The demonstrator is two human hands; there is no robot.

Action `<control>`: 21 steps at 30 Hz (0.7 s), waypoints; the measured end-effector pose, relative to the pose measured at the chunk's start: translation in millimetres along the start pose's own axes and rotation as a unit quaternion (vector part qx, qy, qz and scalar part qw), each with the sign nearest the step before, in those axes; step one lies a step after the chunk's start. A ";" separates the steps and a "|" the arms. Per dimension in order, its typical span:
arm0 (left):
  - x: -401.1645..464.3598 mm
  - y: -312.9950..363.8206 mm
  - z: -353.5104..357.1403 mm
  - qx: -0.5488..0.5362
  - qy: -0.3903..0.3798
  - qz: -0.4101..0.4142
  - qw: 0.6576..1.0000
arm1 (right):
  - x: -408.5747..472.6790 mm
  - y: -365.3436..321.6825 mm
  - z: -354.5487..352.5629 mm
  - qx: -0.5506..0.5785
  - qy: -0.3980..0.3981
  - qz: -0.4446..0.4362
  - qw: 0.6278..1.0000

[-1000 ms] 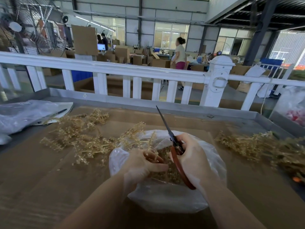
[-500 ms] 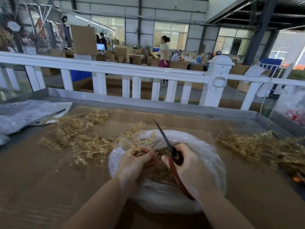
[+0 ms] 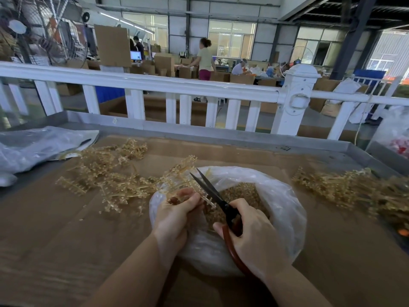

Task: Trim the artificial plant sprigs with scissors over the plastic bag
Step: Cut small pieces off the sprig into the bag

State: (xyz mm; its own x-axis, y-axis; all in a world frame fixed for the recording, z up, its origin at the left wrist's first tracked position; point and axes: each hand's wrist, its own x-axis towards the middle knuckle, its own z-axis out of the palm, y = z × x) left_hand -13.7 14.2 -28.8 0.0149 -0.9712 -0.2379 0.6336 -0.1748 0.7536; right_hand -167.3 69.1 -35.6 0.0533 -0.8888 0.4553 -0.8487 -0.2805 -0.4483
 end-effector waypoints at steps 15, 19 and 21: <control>1.3 -3.6 -4.6 -0.057 -0.008 0.026 0.998 | -5.9 1.4 4.1 -0.023 -0.014 -0.019 0.999; 0.3 -4.4 -4.4 -0.054 -0.002 0.009 0.998 | -6.3 1.1 3.6 -0.020 -0.003 -0.022 1.000; -0.9 -4.5 -5.5 -0.048 -0.018 0.012 0.999 | -6.6 0.8 3.8 -0.016 0.005 -0.024 1.000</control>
State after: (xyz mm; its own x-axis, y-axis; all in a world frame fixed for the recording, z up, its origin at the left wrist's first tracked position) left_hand -12.3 16.7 -35.3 0.0036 -0.9803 -0.1975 0.7049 -0.1376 0.6959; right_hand -166.3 73.3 -41.8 0.0891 -0.8708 0.4836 -0.8620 -0.3106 -0.4006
